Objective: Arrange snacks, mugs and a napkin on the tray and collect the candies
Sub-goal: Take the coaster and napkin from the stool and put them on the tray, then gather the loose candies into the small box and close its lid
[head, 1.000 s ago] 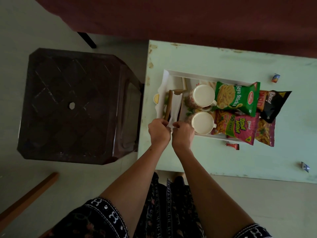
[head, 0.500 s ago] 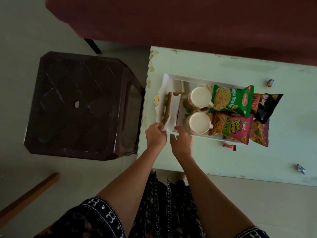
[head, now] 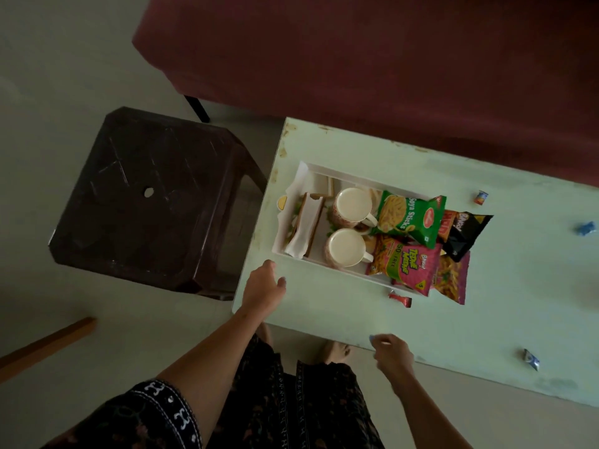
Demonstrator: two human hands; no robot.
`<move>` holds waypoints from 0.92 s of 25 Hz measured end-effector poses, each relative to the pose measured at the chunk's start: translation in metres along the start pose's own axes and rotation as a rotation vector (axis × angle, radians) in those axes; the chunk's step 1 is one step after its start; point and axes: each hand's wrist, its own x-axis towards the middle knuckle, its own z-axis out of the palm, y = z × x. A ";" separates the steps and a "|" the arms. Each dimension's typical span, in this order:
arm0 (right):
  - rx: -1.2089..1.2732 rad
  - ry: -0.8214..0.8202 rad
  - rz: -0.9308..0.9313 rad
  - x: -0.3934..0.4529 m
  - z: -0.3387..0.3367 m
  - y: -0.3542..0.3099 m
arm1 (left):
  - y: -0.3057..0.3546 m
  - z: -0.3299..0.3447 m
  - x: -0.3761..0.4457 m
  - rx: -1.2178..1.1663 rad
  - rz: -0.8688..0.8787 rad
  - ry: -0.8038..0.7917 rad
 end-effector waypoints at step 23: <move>0.571 -0.279 0.258 0.168 -0.158 -0.088 | 0.060 -0.032 0.131 -0.226 -0.278 0.192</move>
